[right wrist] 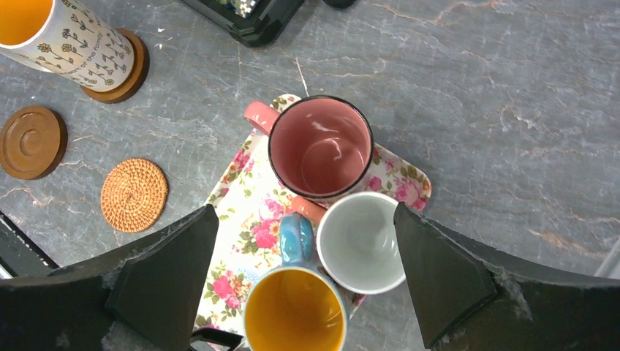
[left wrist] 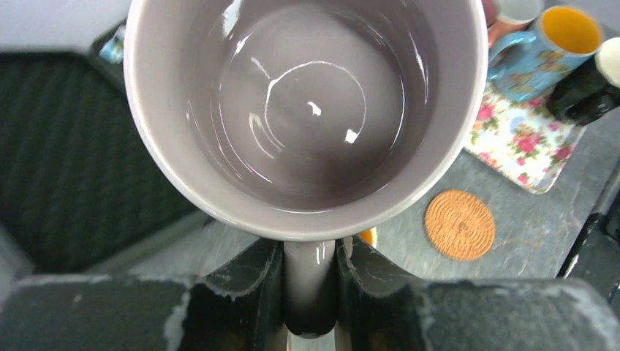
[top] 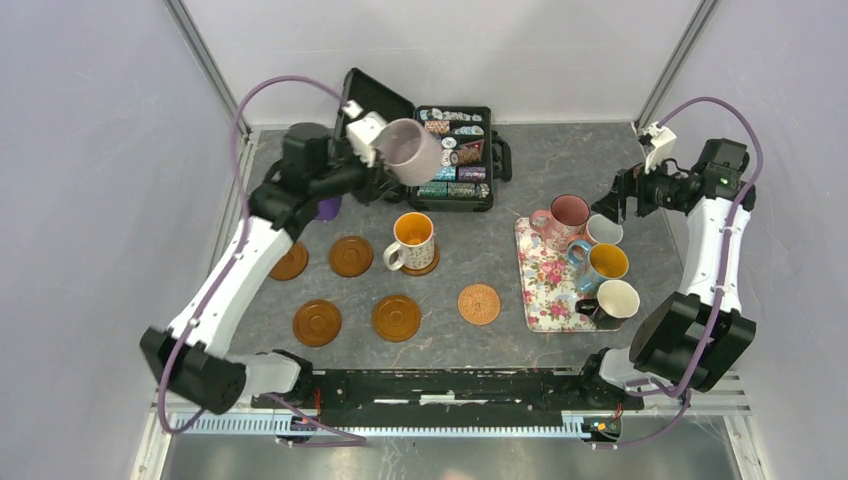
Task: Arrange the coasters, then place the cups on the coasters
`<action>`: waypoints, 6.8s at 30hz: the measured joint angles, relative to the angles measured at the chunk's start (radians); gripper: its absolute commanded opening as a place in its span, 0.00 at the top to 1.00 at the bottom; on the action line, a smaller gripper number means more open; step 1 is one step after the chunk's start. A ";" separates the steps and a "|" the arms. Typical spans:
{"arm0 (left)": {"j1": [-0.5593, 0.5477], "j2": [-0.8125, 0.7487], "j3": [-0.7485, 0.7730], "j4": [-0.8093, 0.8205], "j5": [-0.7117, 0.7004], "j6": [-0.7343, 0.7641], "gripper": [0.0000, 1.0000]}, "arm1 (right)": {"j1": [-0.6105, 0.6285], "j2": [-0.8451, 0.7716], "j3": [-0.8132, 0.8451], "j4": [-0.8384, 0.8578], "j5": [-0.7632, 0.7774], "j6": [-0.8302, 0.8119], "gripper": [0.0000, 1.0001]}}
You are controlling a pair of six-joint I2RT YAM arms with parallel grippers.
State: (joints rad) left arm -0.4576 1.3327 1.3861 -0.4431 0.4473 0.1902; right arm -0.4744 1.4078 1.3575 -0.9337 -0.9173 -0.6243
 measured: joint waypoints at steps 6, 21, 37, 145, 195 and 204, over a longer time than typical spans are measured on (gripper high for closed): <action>0.282 -0.183 -0.142 -0.128 0.091 0.009 0.98 | 0.064 0.002 0.000 0.037 0.022 0.037 0.02; 1.039 -0.167 -0.306 -0.454 0.297 0.542 0.98 | 0.146 0.050 0.047 0.043 0.066 0.072 0.02; 1.141 0.045 -0.453 -0.304 0.293 0.872 0.98 | 0.166 0.043 0.045 0.046 0.109 0.090 0.02; -0.436 1.041 0.964 -0.492 -0.193 0.330 0.01 | 0.062 0.140 0.170 0.002 0.463 0.075 0.02; -0.489 1.086 0.824 -0.227 -0.173 0.115 0.94 | -0.007 0.143 0.152 -0.008 0.422 0.051 0.02; -0.496 1.054 0.768 -0.214 -0.178 0.098 0.60 | -0.008 0.143 0.151 -0.008 0.420 0.051 0.02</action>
State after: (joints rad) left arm -0.9531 2.3867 2.1540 -0.6575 0.2691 0.2886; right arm -0.4820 1.5513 1.5082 -0.9417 -0.4969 -0.5732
